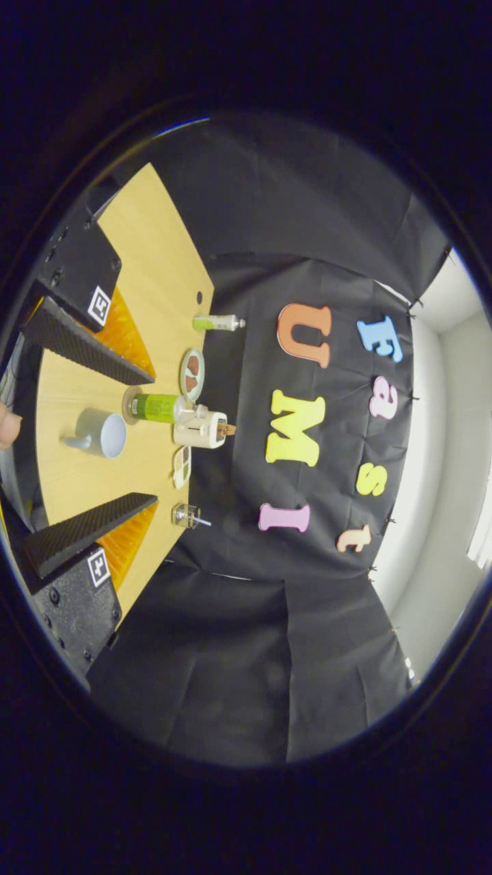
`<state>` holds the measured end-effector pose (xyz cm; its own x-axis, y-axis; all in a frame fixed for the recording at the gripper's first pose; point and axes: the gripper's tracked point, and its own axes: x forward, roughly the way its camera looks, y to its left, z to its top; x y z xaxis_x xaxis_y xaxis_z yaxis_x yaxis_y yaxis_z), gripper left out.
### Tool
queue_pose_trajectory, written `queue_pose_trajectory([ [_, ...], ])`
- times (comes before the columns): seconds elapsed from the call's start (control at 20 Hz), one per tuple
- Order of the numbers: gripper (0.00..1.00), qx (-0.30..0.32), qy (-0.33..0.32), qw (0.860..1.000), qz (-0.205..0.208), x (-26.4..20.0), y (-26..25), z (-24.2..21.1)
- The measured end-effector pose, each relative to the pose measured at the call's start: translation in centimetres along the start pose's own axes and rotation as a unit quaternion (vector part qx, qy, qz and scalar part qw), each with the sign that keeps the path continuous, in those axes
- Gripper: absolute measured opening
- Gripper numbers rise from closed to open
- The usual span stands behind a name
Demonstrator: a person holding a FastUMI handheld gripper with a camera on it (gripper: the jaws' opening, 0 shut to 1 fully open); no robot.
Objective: Take the bottle from table, then pour the juice into the cup, finally place the bottle on the coaster
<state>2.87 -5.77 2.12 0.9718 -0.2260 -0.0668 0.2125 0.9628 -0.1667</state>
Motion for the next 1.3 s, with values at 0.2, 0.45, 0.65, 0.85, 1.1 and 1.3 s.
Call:
queue_pose_trajectory([
  [0.2,1.00,0.018,-0.016,1.000,0.005,-1.0,0.1,-0.2],
  [0.45,1.00,0.038,-0.020,0.999,0.010,-1.5,-0.2,-0.4],
  [0.65,1.00,0.048,-0.029,0.998,0.017,-1.9,-0.3,-0.2],
  [0.85,1.00,0.048,-0.040,0.998,0.018,-2.5,-0.8,0.0],
  [1.1,1.00,0.072,-0.044,0.996,0.029,-2.9,-1.2,-0.3],
  [1.3,1.00,0.075,-0.067,0.995,0.021,-3.4,-1.9,-0.1],
])
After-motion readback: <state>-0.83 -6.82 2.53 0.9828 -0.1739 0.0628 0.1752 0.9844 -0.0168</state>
